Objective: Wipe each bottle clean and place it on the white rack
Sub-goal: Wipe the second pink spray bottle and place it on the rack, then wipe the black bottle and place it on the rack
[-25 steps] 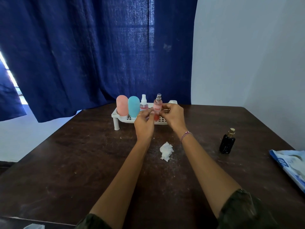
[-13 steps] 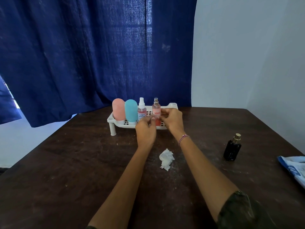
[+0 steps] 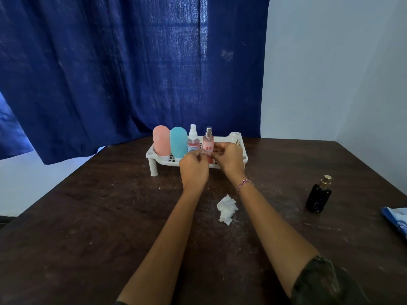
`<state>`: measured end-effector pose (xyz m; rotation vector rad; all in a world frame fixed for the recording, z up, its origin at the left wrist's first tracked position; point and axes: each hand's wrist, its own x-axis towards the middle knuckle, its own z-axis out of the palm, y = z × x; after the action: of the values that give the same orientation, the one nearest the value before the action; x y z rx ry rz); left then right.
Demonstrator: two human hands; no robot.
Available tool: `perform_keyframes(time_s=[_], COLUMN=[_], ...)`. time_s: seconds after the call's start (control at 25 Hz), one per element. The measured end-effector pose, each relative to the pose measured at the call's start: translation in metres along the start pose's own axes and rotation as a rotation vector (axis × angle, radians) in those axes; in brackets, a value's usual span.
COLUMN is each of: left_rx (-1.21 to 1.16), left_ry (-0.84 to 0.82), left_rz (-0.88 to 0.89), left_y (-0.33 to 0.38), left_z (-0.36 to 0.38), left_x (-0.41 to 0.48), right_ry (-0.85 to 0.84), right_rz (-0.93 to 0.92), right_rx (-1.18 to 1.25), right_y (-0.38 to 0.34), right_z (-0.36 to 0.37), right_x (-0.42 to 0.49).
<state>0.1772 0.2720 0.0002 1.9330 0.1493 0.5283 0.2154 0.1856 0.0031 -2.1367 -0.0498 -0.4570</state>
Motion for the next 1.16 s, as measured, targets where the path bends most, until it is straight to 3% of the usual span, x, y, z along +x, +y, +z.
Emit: perform_keyframes(time_s=[0.4, 1.16], left_rx=[0.063, 0.037], left_ry=[0.017, -0.139], left_rz=[0.019, 0.224], left_y=[0.006, 0.078], left_z=[-0.009, -0.013], left_x=[0.004, -0.096], right_ry=[0.014, 0.229], right_rz=[0.000, -0.142], right_rx=[-0.049, 0.127], right_y=[0.000, -0.028], right_z=[-0.005, -0.120], right_x=[-0.007, -0.110])
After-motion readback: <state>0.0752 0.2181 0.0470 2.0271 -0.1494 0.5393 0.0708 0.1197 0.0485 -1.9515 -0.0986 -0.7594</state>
